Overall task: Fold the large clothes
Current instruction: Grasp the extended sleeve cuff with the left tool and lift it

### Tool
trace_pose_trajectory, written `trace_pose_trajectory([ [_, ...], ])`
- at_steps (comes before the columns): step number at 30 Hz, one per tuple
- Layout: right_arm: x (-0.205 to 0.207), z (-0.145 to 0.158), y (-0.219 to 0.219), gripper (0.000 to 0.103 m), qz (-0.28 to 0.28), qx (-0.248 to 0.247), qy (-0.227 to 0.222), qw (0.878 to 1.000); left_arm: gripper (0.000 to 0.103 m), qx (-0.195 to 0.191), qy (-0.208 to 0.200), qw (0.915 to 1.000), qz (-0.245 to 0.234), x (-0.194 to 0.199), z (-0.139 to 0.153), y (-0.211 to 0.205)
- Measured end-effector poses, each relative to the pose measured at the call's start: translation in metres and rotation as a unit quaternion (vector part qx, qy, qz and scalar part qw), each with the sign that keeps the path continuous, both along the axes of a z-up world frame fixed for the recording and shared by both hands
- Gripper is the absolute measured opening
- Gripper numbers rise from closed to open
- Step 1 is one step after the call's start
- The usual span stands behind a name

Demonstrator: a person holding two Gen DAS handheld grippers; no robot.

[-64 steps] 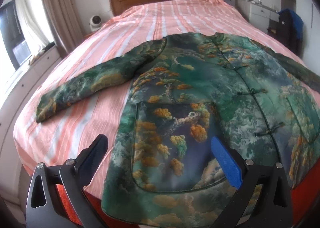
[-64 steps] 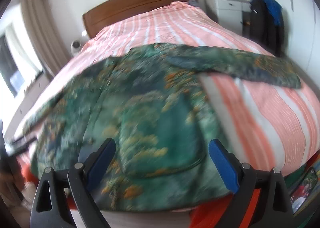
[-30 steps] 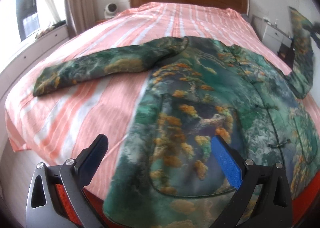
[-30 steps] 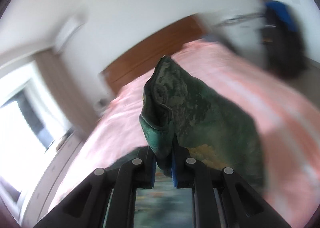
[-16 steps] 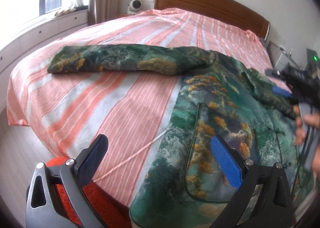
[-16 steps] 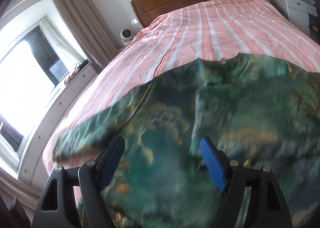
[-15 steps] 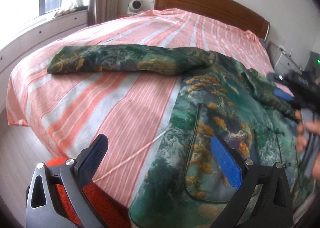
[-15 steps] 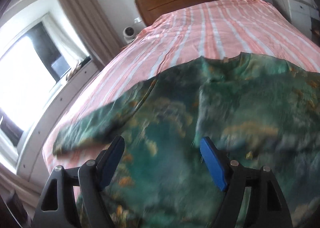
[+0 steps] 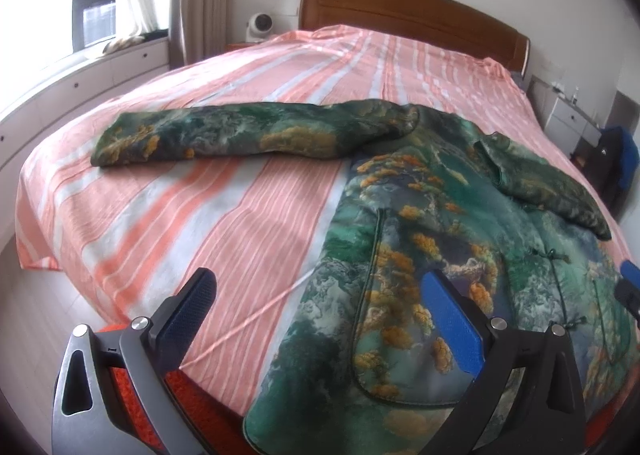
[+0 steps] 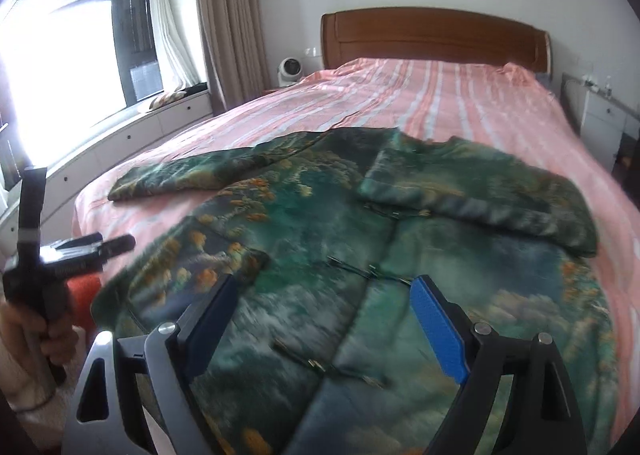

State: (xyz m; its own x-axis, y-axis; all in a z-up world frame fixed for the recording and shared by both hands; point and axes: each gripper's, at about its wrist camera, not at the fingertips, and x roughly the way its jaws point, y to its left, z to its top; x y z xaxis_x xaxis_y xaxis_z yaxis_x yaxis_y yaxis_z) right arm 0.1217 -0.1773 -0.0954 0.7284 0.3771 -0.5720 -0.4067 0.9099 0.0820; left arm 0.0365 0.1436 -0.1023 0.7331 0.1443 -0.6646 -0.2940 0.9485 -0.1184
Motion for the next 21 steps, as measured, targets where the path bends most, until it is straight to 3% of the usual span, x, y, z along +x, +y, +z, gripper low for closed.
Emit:
trace_pose_trajectory([
  [8, -0.059, -0.013, -0.054, 0.088, -0.086, -0.023, -0.062, 0.994, 0.103, -0.001, 0.001, 1.0000, 0.002, 0.001, -0.002, 0.001],
  [12, -0.069, -0.016, -0.068, 0.091, -0.112, -0.042, -0.090, 0.989, 0.103, 0.002, 0.001, 1.0000, -0.001, 0.000, -0.002, -0.002],
  [21, -0.063, -0.028, -0.069, 0.091, -0.114, -0.038, -0.081, 0.989, 0.103, 0.012, 0.004, 0.9999, -0.002, -0.003, 0.002, -0.006],
])
